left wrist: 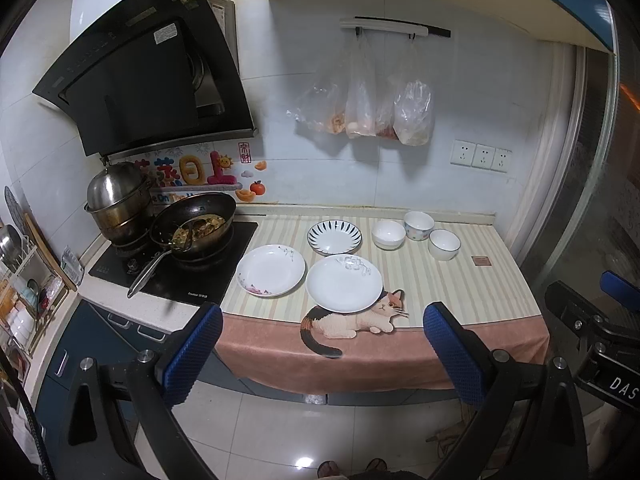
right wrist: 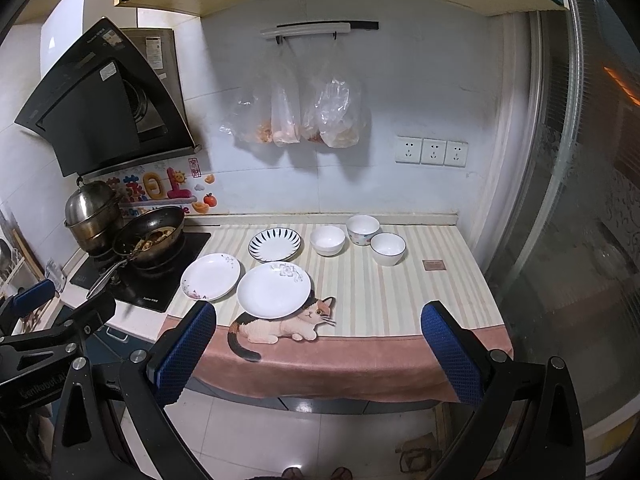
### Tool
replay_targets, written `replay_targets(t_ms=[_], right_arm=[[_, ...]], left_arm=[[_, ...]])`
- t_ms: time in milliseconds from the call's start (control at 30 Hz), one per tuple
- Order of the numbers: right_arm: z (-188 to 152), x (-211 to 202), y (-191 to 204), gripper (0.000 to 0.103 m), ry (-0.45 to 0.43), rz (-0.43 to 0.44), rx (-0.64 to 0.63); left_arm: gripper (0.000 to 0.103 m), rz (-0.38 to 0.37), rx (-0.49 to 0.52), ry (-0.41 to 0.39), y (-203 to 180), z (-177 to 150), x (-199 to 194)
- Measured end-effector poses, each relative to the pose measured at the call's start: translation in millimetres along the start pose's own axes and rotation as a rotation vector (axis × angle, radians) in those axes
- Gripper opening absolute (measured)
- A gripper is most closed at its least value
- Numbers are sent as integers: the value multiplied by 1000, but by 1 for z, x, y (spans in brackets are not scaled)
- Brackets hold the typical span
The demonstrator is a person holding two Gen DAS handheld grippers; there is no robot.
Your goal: Organize plates and bowls
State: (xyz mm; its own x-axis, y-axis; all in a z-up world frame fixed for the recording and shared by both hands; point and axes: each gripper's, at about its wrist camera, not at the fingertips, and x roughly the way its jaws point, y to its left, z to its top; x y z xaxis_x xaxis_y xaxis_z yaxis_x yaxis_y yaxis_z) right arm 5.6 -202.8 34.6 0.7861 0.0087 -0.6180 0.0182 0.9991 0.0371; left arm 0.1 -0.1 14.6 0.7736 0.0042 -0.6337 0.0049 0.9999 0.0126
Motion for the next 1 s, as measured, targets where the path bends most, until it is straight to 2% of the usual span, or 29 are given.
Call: replay_targets(t_ms=[1000], right_arm=[[-2,13,18,103,20,26,-21]], left_arm=[[103,0,-22,6,20,-5,5]])
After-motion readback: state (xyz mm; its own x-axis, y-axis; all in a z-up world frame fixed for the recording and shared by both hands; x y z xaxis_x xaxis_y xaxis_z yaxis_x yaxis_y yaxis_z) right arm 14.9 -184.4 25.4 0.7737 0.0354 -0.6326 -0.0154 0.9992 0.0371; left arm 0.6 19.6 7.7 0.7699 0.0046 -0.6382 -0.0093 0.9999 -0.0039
